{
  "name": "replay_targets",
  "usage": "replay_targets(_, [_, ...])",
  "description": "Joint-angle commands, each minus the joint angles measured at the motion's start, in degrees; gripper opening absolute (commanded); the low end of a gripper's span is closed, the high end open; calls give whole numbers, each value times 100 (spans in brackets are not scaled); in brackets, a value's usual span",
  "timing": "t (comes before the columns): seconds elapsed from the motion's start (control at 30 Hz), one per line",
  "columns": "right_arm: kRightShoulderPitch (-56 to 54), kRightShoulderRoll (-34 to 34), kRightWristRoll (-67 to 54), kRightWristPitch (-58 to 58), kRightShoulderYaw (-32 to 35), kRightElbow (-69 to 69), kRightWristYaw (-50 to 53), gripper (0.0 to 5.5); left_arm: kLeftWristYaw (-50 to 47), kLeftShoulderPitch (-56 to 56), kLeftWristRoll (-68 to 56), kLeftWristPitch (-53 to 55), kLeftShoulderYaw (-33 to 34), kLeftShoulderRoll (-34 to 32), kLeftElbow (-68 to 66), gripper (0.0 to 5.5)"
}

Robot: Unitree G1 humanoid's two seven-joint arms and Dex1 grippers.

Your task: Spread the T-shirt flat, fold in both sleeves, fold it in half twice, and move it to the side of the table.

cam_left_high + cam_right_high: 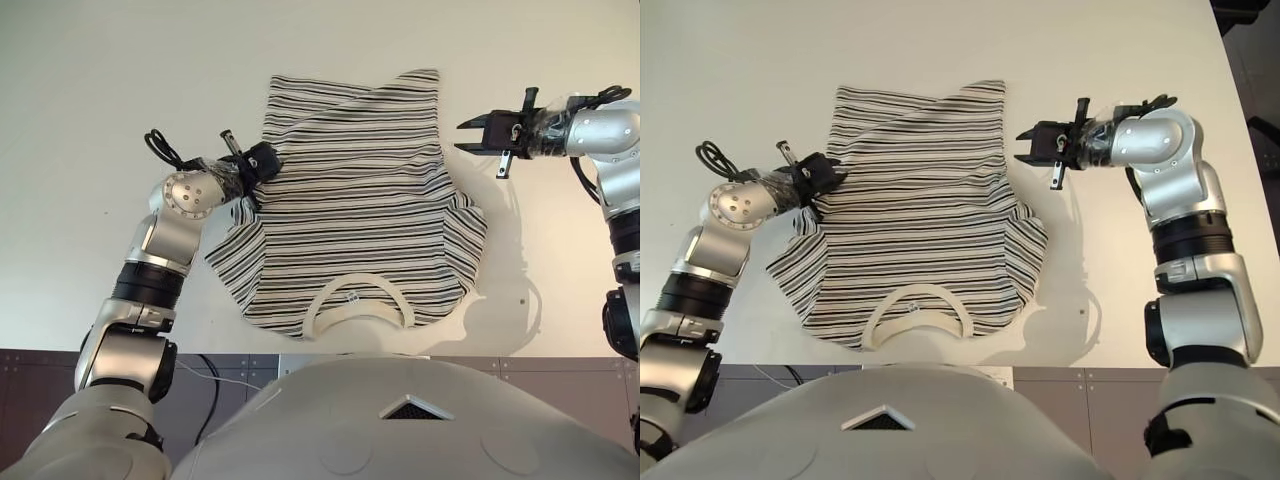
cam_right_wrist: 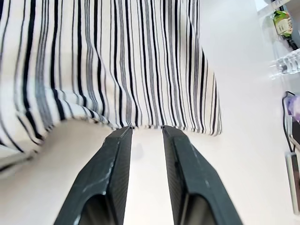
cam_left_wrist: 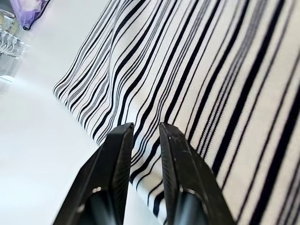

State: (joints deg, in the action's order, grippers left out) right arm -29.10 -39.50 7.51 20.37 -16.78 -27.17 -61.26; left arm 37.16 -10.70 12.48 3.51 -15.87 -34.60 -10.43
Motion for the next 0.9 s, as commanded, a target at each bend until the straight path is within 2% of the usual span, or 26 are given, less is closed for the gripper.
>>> replay_targets(0.03, [949,-637,-740,-630,187,1452,-811,117,87,261,-68,586,67,50,695,101])
replay_targets(0.23, [2109,-1399,-989,-747,567,2053,-1062,117,-238,227,128,626,251,-44,779,101])
replay_targets(0.43, [2658,-1230,-1423,-1168,825,2452,-838,117,-42,560,-57,654,219,22,1705,101])
replay_targets(0.57, [2804,-1183,-1314,-1239,747,2629,-690,117,95,770,-152,797,99,94,2229,101])
replay_targets(0.7, [3225,-1800,-498,-713,407,2449,-887,117,255,1036,-185,804,-125,114,2712,101])
replay_targets(0.8, [3362,-2109,-1063,-1143,544,2965,-1339,117,203,1159,-104,830,-182,136,2794,101])
replay_targets(0.9, [3218,-2152,-2171,-2121,905,3624,-1663,117,201,1278,-25,793,-296,123,2755,101])
